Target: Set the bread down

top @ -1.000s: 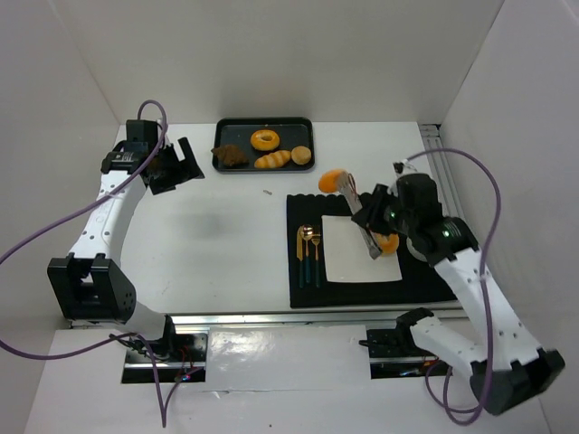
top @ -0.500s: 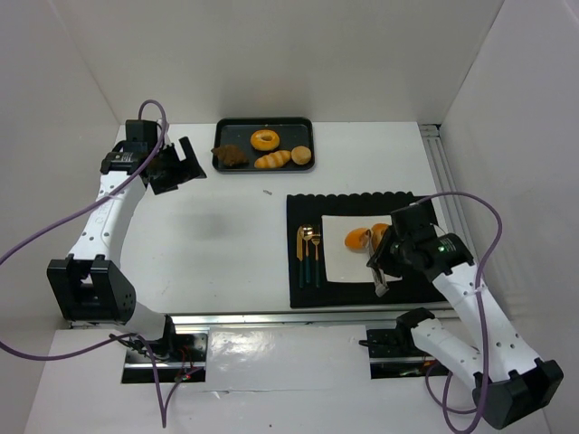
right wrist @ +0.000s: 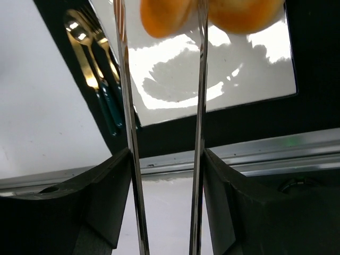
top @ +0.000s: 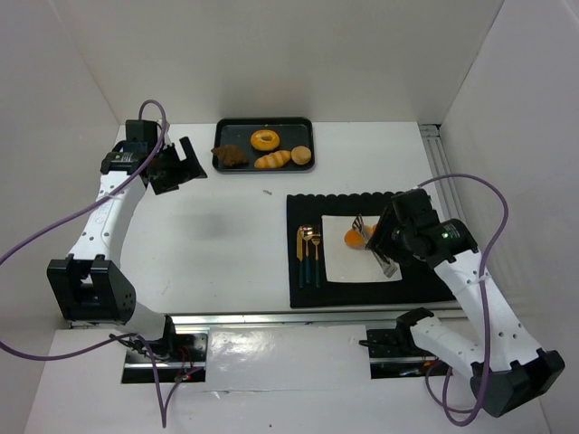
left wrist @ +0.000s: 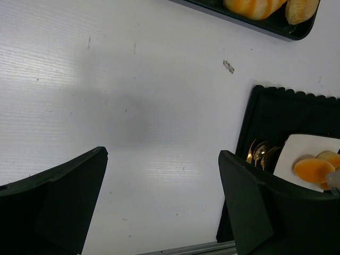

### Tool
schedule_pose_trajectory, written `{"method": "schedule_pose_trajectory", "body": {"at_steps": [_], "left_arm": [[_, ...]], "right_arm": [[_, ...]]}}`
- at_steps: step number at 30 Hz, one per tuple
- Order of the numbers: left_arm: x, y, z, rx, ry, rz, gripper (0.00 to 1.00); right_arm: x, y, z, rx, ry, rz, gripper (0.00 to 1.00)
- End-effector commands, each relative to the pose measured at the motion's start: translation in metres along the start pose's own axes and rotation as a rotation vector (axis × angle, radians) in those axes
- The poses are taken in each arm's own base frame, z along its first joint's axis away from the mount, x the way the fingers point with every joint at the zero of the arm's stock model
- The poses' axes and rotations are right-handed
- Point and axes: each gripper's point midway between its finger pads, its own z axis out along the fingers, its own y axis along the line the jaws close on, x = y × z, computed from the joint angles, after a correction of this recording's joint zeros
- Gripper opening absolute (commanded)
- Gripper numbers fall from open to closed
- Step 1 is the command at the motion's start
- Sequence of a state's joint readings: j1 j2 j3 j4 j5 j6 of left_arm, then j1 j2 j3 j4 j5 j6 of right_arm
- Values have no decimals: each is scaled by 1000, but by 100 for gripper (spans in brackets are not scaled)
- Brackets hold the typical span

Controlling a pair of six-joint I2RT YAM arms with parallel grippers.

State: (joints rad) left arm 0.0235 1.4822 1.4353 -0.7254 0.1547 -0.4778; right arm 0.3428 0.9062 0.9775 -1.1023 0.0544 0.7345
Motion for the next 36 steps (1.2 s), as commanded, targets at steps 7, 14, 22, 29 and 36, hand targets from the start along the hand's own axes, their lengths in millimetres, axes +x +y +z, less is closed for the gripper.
{"method": "schedule_pose_trajectory", "body": {"at_steps": [7, 14, 22, 29, 36], "left_arm": [[-16, -12, -11, 41, -52, -5, 99], [-15, -11, -8, 38, -44, -16, 99], [-8, -13, -2, 57, -11, -20, 99], [-6, -10, -3, 46, -14, -21, 99], [-2, -10, 5, 51, 22, -18, 99]], "right_arm": [[-36, 20, -31, -27, -96, -50, 61], [-83, 62, -29, -145, -250, -53, 61], [-220, 140, 29, -136, -608, -78, 59], [-264, 154, 122, -1, -690, -124, 59], [-292, 152, 207, 77, -704, -124, 61]]}}
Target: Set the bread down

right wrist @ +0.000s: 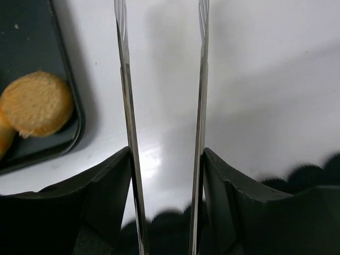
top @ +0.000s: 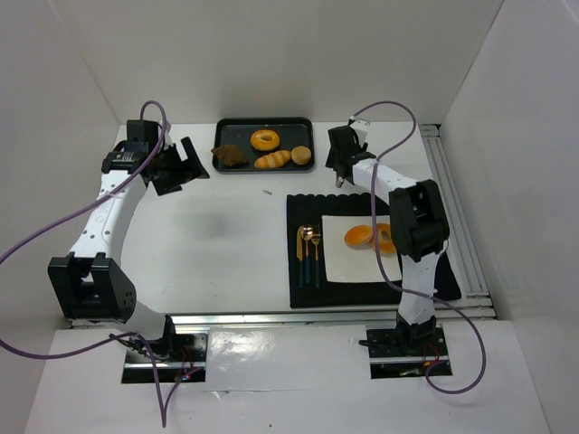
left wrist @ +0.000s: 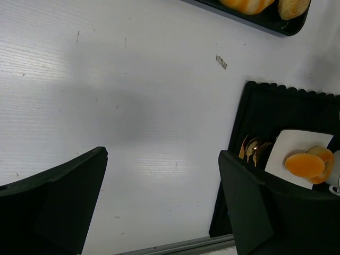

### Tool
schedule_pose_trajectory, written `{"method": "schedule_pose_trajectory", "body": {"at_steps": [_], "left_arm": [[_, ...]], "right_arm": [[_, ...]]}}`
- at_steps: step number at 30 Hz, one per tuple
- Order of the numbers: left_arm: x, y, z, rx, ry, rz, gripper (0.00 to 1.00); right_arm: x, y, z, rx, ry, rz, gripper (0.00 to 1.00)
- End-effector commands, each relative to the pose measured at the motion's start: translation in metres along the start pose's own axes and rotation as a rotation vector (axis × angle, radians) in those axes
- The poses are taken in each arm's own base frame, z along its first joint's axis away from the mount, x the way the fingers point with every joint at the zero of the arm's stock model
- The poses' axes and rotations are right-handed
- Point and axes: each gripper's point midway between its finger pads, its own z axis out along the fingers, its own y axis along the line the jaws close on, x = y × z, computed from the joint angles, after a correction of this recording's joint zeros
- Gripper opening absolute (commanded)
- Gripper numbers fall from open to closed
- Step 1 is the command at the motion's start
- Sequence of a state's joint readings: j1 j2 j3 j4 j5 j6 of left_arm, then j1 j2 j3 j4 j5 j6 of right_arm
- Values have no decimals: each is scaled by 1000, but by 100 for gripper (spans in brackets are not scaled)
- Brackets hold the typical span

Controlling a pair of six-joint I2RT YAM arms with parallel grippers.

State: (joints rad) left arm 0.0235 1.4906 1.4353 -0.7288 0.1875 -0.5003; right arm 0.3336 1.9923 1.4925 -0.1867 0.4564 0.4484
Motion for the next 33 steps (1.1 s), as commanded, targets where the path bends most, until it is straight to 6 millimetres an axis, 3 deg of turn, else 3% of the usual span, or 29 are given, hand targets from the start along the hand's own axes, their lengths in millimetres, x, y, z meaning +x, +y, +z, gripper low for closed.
{"method": "schedule_pose_trajectory", "body": {"at_steps": [1, 2, 3, 4, 6, 7, 10, 14, 16, 17, 18, 20, 21, 22, 24, 26, 28, 29, 30, 33], "left_arm": [[-5, -7, 2, 33, 3, 7, 99], [-5, -7, 2, 33, 3, 7, 99], [-5, -6, 2, 33, 3, 16, 99], [-5, -6, 2, 33, 3, 16, 99], [-4, -4, 2, 20, 6, 14, 99], [-4, -3, 2, 20, 6, 23, 99], [-5, 0, 3, 3, -1, 32, 99], [-3, 1, 2, 0, 7, 30, 99], [-5, 1, -1, -5, -5, 32, 99], [-5, 1, -1, -5, -5, 32, 99], [-8, -1, -2, -2, -13, 34, 99], [-8, -1, -2, -2, -13, 34, 99], [-11, -3, -4, 2, -22, 37, 99], [-9, -2, -5, -1, -14, 35, 99], [-14, -5, -10, 7, -32, 39, 99], [-17, -7, -12, 11, -42, 50, 99], [-17, -7, -12, 11, -42, 51, 99], [-16, -5, -8, 7, -32, 48, 99], [-16, -5, -8, 6, -32, 48, 99], [-12, -4, 1, 7, -3, 42, 99]], "right_arm": [[-60, 15, 18, -12, -185, 74, 61], [-51, 13, 33, -5, -169, 71, 66], [-55, 17, 37, -10, -178, 76, 70], [-43, 13, 52, 5, -144, 76, 75], [-44, 13, 62, 23, -125, 87, 88], [-59, 13, 61, 28, -128, 104, 91], [-77, 13, 63, 5, -143, 126, 97], [-100, 8, 44, -20, -146, 151, 100], [-118, 6, 21, -29, -164, 159, 100], [-114, -5, 17, -6, -137, 160, 100], [-126, -12, 1, -5, -149, 182, 100], [-111, -24, -13, 26, -89, 163, 100], [-120, -37, -28, 51, -105, 171, 100], [-100, -49, -32, 90, -50, 143, 100], [-97, -62, -53, 117, -37, 132, 100], [-66, -81, -61, 177, 36, 102, 100], [-60, -96, -73, 201, 39, 117, 100], [-38, -105, -74, 225, 85, 102, 100], [-32, -114, -76, 243, 100, 109, 100], [-8, -122, -86, 240, 151, 103, 100]]}}
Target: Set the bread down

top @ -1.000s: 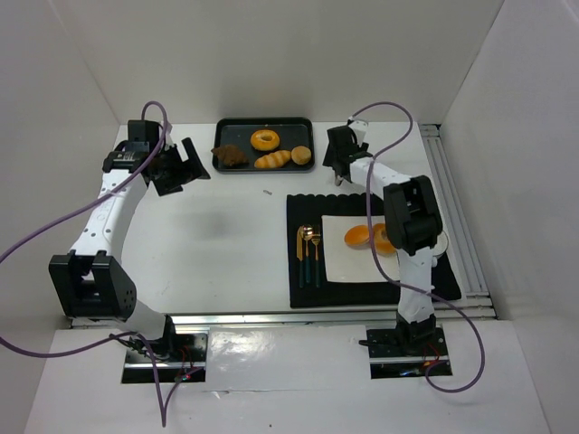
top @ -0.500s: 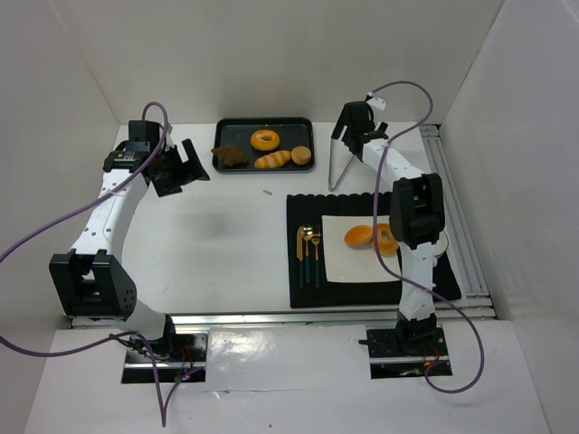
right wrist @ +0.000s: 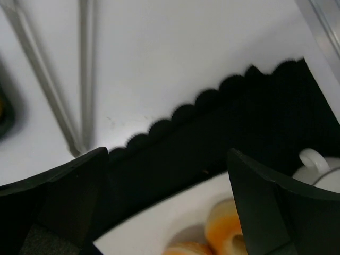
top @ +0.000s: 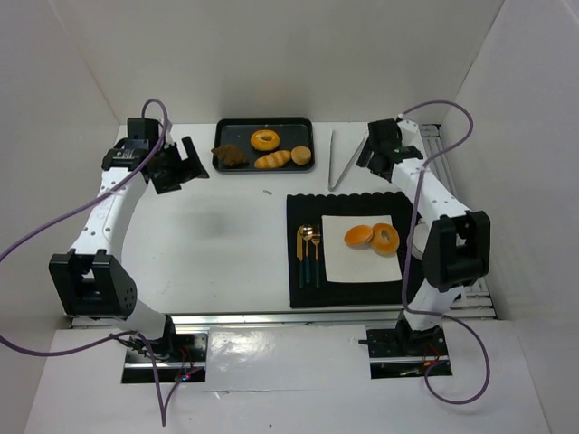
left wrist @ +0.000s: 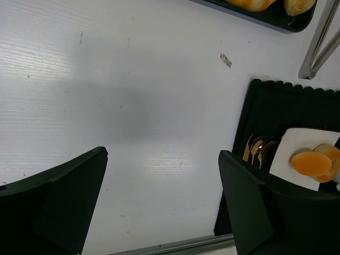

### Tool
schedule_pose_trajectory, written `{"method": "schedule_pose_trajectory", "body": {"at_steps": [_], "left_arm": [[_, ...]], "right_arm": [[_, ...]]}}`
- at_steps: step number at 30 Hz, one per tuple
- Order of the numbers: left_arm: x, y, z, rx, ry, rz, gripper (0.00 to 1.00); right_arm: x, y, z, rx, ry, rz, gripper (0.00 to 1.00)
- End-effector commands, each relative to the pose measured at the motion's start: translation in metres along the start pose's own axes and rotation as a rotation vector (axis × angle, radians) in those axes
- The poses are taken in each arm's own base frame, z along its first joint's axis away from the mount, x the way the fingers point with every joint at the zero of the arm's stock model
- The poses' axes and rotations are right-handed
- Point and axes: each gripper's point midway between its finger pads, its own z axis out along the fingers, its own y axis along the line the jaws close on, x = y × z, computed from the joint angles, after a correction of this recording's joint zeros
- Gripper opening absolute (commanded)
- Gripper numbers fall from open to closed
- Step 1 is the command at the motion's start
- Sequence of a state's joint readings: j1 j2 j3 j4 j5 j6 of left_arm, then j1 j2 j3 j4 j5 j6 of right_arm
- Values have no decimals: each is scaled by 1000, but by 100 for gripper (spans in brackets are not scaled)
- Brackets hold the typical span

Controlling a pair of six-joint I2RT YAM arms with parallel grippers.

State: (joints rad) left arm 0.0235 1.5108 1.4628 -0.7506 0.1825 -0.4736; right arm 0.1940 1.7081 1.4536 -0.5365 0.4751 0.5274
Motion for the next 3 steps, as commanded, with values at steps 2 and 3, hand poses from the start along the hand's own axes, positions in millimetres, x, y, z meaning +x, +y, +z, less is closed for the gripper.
{"method": "schedule_pose_trajectory", "body": {"at_steps": [2, 3], "left_arm": [[-11, -9, 1, 37, -6, 19, 99], [-10, -11, 1, 50, 0, 10, 99]], "right_arm": [[39, -29, -10, 46, 101, -5, 100], [46, -33, -10, 47, 103, -6, 100]]}}
